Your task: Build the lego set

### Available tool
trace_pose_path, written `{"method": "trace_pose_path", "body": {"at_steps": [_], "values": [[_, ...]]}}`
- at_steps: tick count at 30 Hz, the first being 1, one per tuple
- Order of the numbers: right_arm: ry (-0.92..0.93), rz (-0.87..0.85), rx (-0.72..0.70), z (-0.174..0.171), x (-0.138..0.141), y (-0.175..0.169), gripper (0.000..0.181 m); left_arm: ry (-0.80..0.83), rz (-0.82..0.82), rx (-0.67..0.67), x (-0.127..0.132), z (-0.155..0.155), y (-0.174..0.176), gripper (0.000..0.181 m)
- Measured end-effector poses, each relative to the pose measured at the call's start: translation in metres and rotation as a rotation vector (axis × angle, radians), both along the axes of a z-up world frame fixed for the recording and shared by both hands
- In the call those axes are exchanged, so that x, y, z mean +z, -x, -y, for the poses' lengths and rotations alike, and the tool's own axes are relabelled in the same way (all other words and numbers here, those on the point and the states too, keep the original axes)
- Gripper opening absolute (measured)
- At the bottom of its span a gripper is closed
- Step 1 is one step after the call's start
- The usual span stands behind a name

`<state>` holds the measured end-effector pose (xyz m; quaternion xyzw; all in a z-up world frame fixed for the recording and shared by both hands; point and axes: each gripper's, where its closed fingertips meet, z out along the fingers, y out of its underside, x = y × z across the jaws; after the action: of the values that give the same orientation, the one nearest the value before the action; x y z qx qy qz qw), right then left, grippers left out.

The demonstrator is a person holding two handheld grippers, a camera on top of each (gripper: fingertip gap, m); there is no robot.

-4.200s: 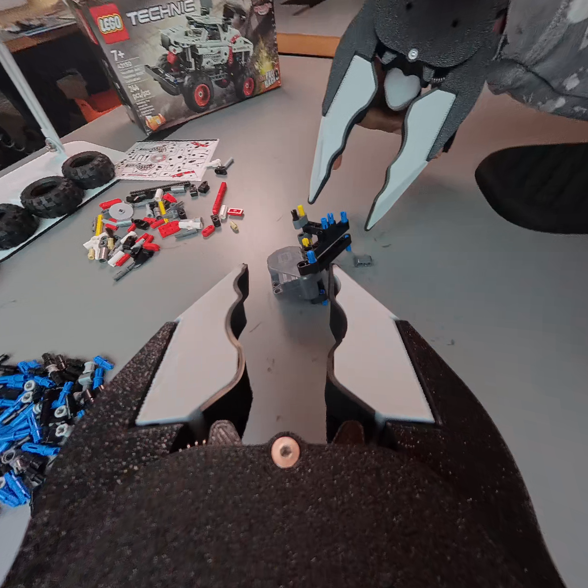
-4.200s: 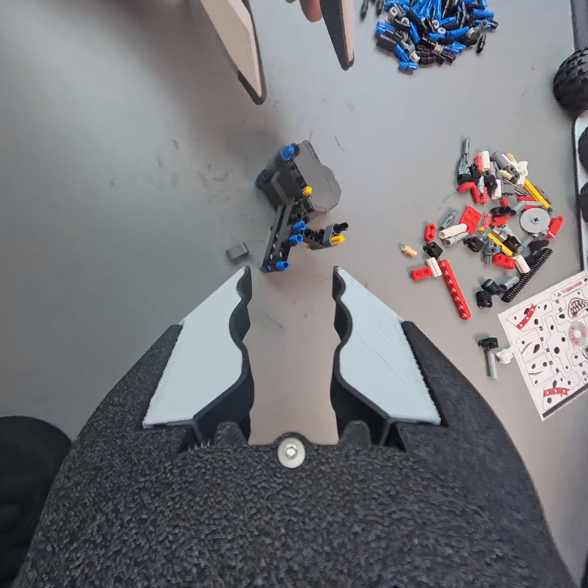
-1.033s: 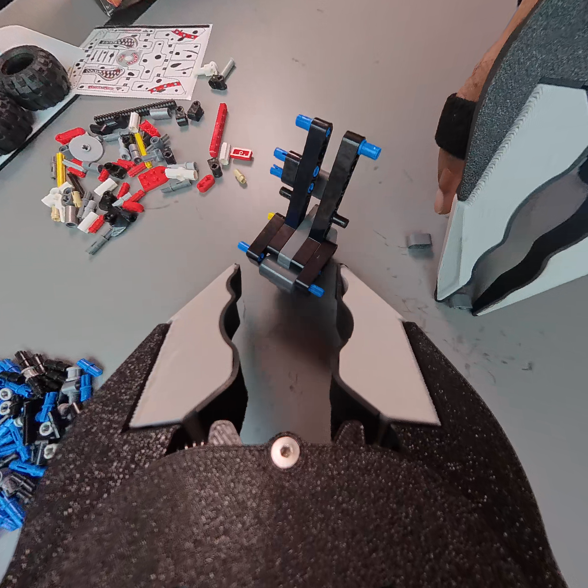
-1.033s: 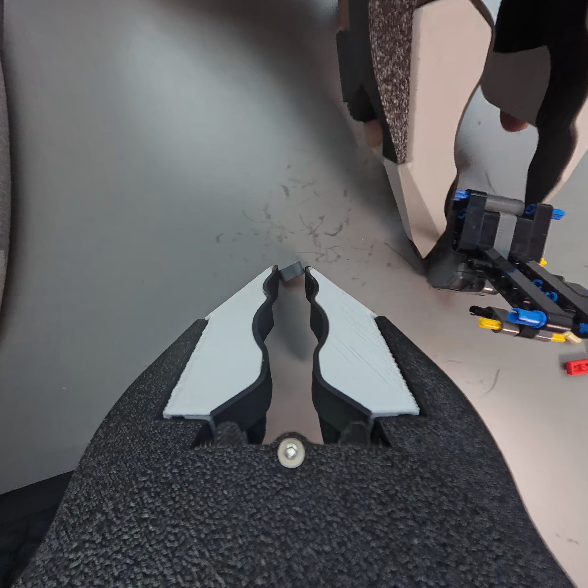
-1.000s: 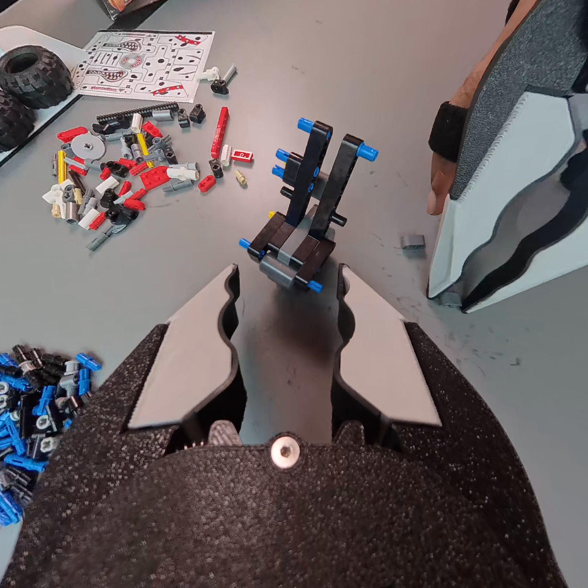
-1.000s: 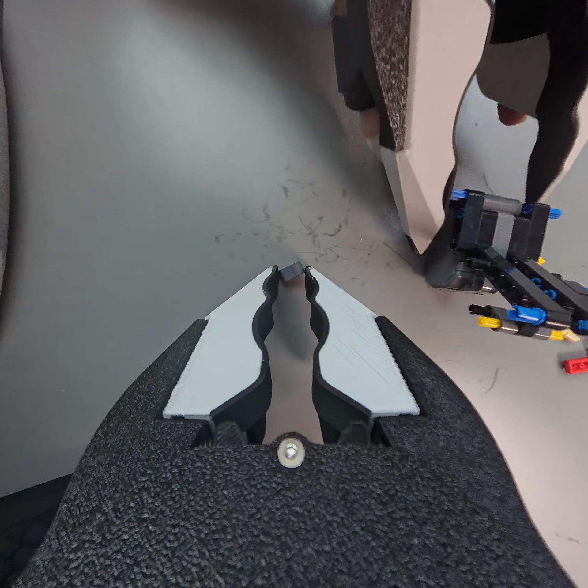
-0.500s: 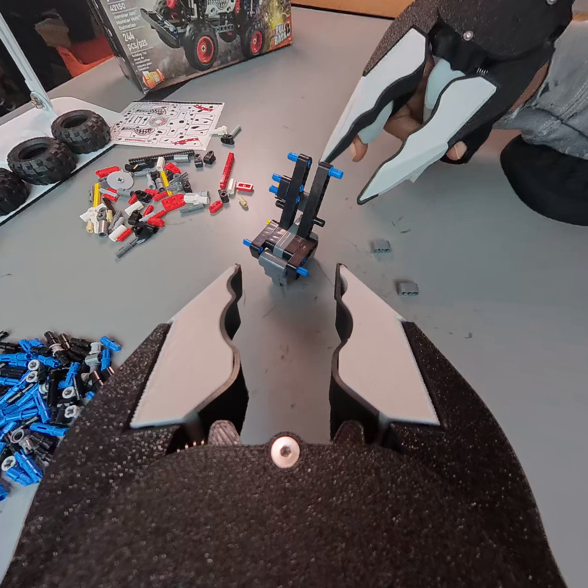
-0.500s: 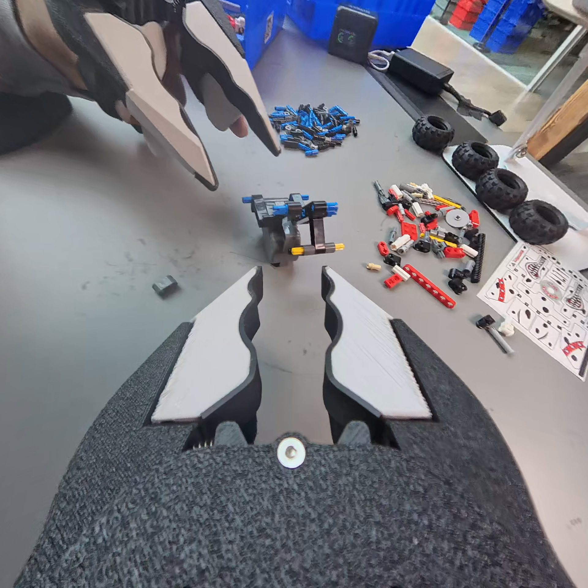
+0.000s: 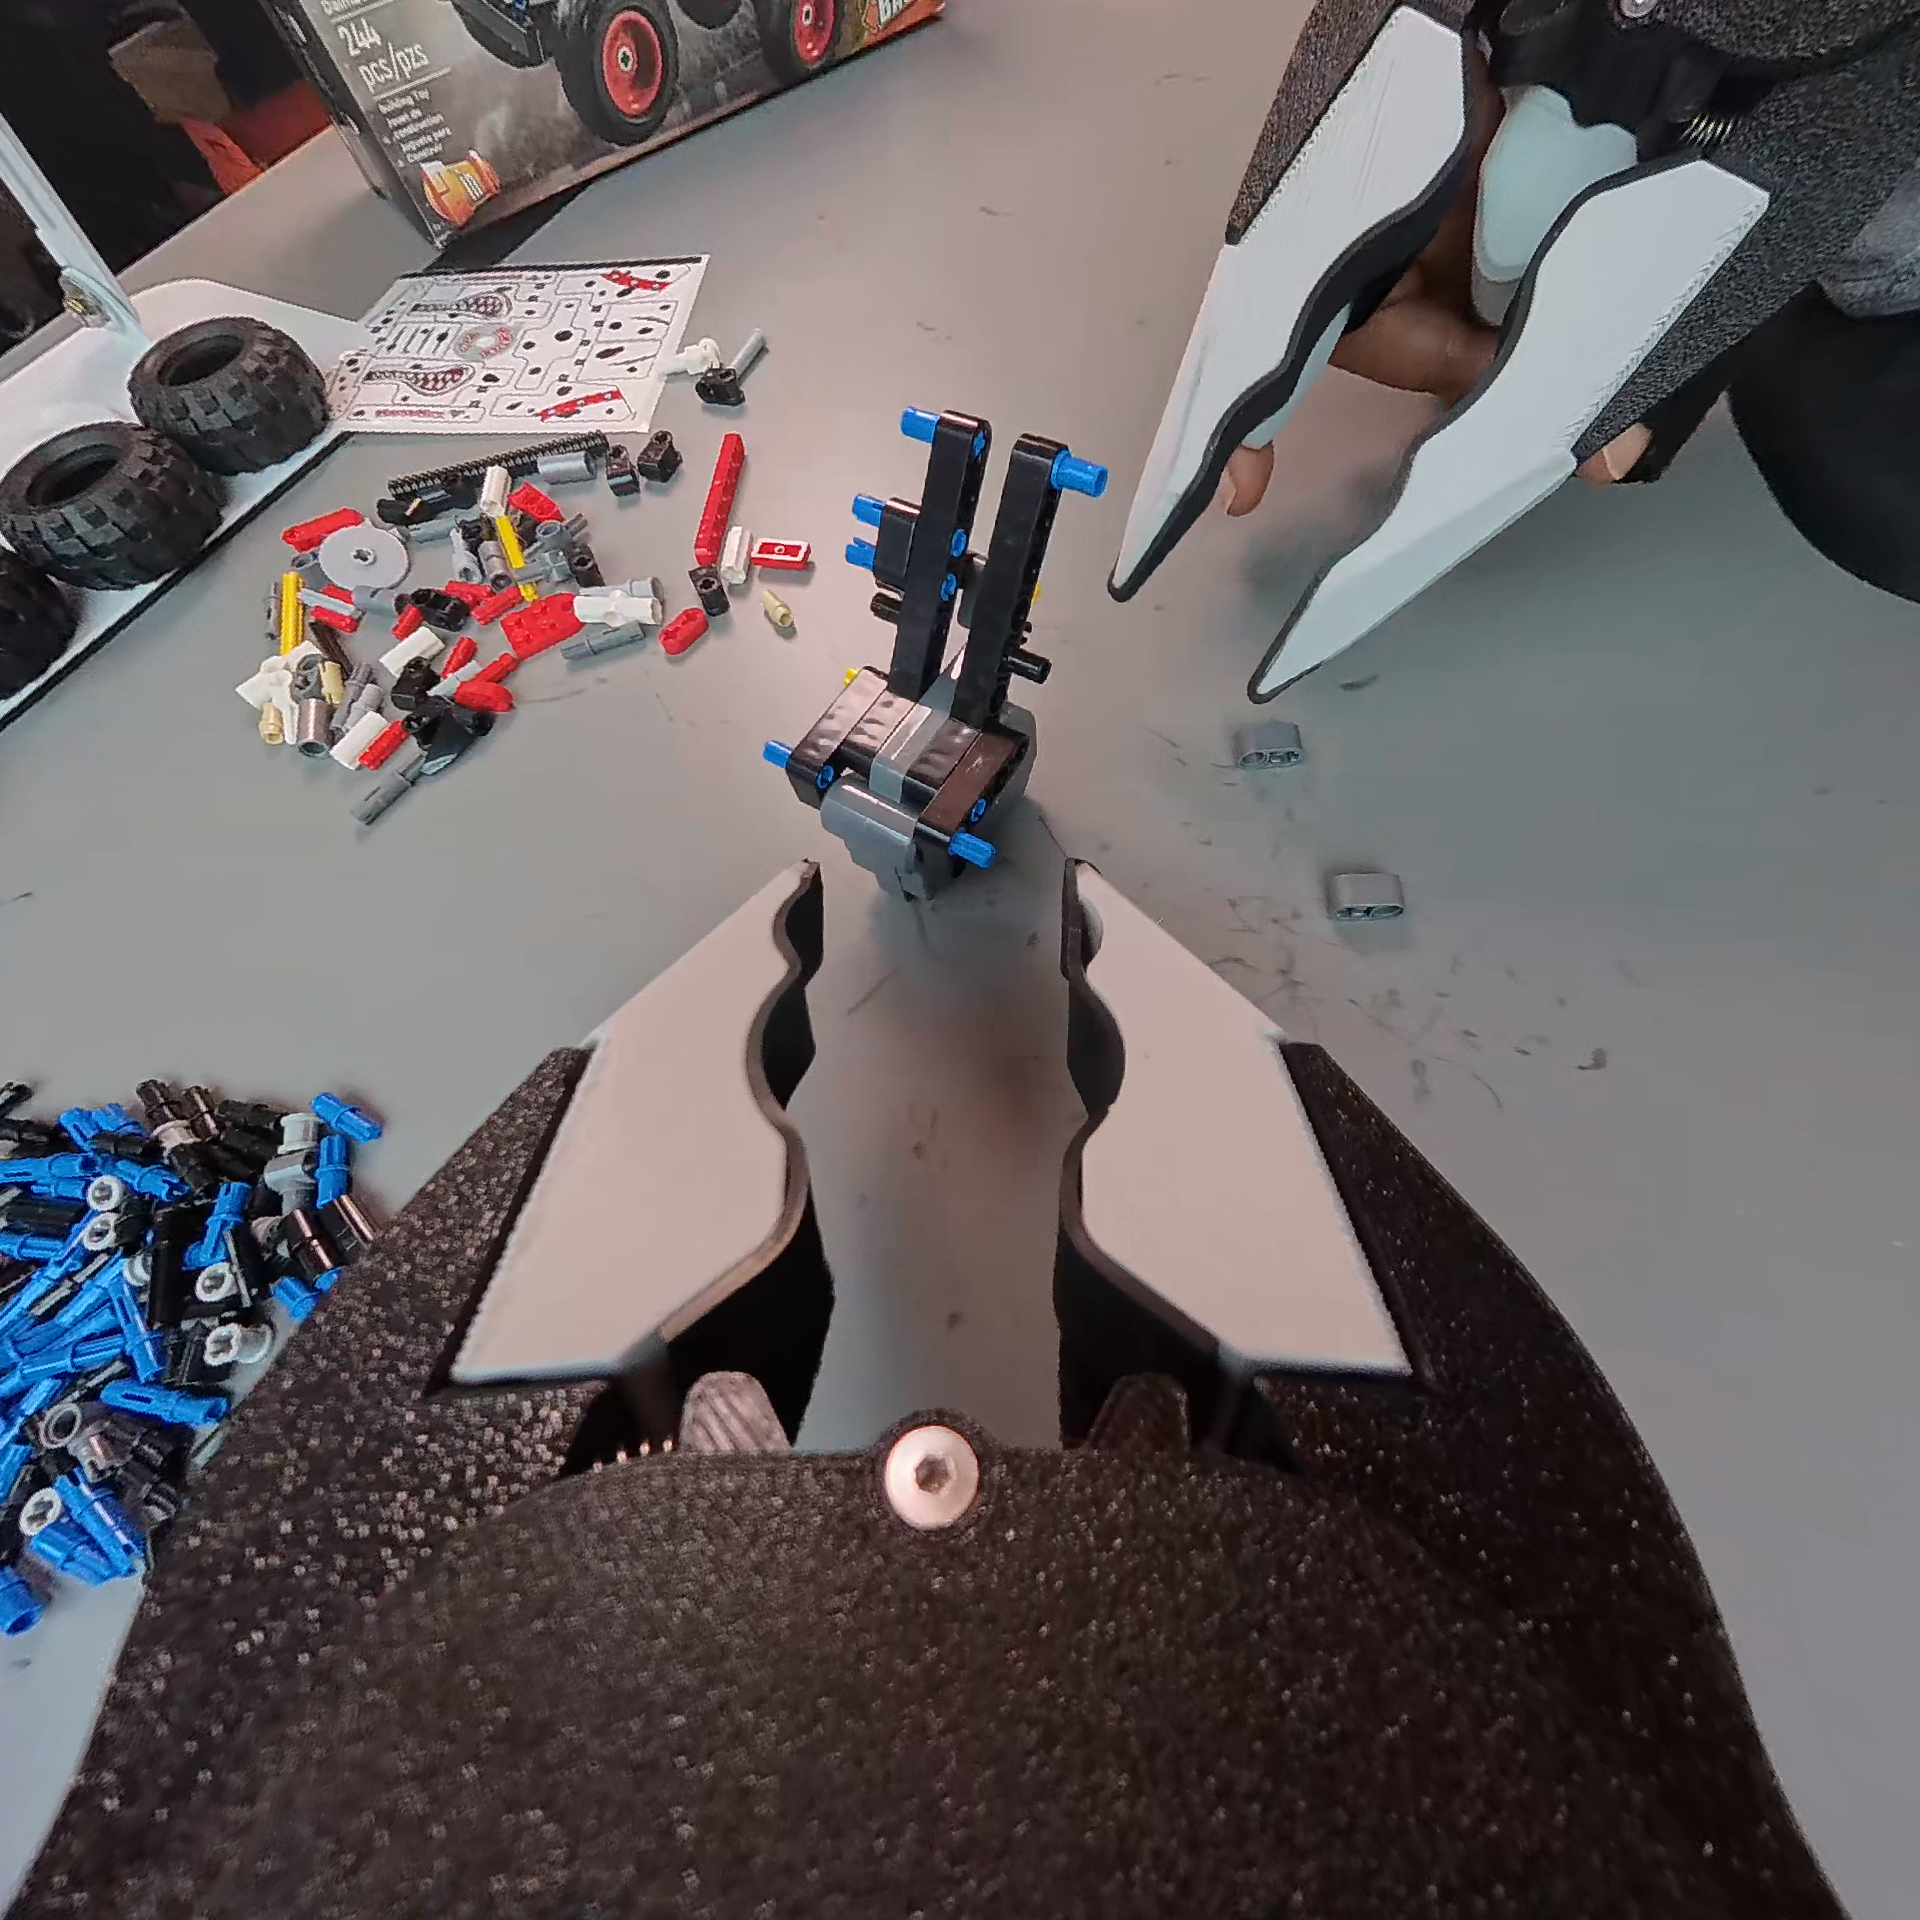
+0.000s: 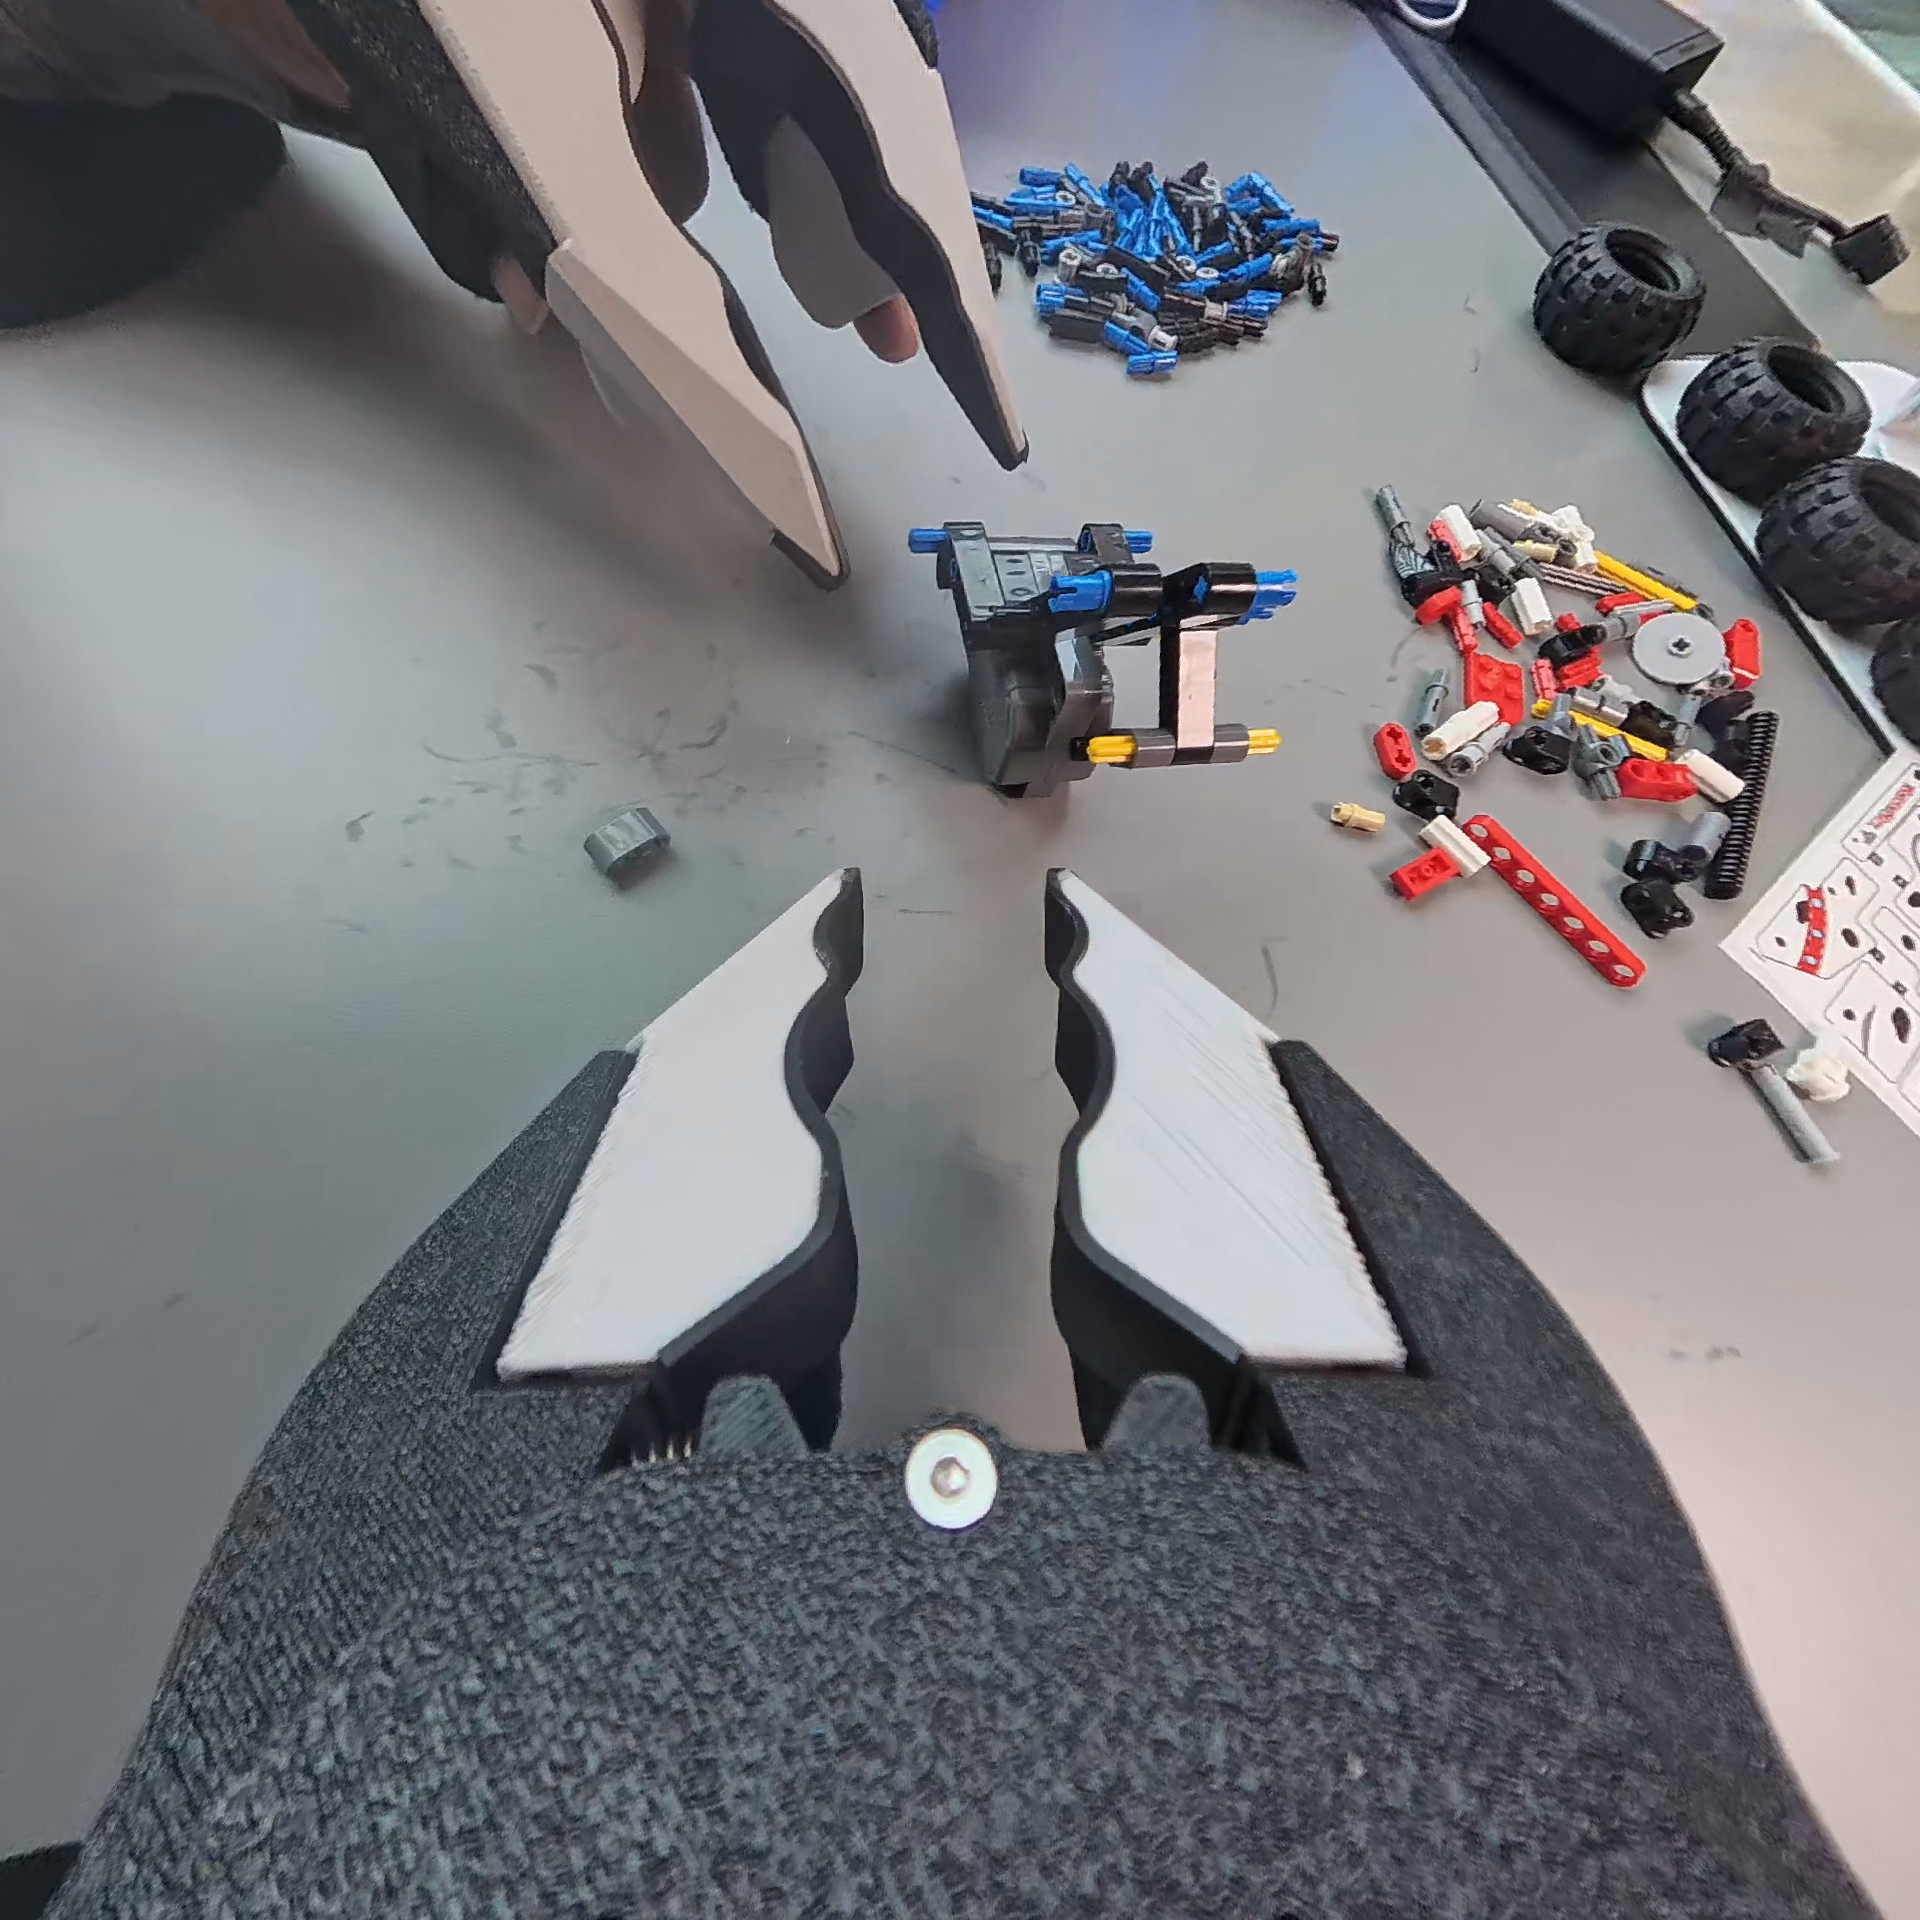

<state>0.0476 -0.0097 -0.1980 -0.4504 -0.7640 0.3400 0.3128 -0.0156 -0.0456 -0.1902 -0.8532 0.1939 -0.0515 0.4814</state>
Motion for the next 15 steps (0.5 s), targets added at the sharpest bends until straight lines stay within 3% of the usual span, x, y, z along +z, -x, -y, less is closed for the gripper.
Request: {"method": "trace_pose_path", "body": {"at_steps": [1, 8, 15], "values": [[0.004, 0.014, 0.006, 0.001, -0.002, -0.002, 0.035, 0.0, 0.006, 0.002, 0.0, 0.0, 0.001, 0.043], [0.008, 0.052, 0.026, 0.004, -0.006, -0.007, 0.033, -0.015, 0.036, 0.0, 0.004, 0.0, 0.001, 0.032], [0.024, 0.128, 0.063, 0.009, -0.016, -0.016, 0.032, -0.029, 0.052, -0.012, 0.008, -0.001, -0.005, 0.044]]}}
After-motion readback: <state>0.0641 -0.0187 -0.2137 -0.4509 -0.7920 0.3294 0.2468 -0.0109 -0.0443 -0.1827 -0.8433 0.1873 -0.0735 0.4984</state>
